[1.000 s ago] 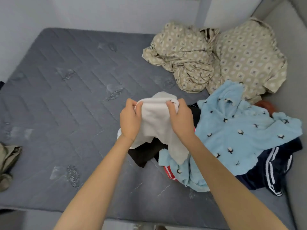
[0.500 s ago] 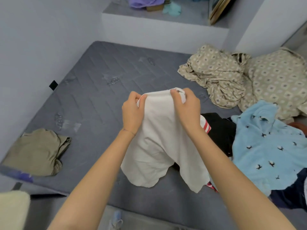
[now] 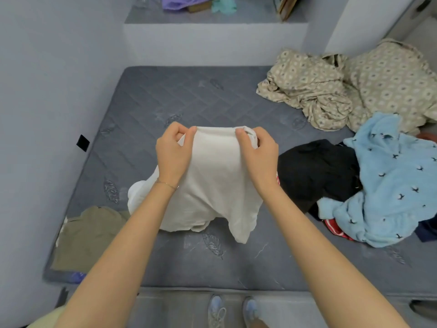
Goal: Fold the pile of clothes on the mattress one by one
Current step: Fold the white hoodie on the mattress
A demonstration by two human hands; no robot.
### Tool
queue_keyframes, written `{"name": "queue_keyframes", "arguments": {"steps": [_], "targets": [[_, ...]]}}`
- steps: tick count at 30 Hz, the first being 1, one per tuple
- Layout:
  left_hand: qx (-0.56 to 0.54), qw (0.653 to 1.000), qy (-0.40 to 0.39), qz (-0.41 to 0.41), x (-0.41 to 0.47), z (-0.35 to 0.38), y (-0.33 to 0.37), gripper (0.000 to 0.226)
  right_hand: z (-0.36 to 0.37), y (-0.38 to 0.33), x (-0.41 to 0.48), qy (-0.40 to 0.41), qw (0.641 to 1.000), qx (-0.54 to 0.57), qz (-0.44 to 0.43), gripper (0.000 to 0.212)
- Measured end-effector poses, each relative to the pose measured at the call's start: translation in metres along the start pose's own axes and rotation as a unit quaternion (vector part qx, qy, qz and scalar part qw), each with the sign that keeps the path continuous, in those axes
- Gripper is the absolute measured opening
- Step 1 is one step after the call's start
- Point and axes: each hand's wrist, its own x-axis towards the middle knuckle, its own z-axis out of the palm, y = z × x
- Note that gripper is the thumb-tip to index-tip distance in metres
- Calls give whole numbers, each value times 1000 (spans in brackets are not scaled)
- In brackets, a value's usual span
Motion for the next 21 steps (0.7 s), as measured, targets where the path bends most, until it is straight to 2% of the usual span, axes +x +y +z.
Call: {"name": "queue_keyframes", "arguments": {"steps": [6, 10, 16, 21], "targets": [[-19, 999, -3, -37, 4, -1, -25, 31, 19, 9, 1, 29, 1000, -4, -1, 43], [-20, 997, -28, -71, 3, 20, -52, 31, 24, 39, 14, 20, 999, -28, 7, 36], [8, 980, -87, -179, -31, 53, -142, 35, 48, 132, 13, -72, 986, -112, 98, 30], [25, 962, -127, -240, -44, 77, -206, 36, 69, 197, 3, -92, 969, -147, 178, 29]]}}
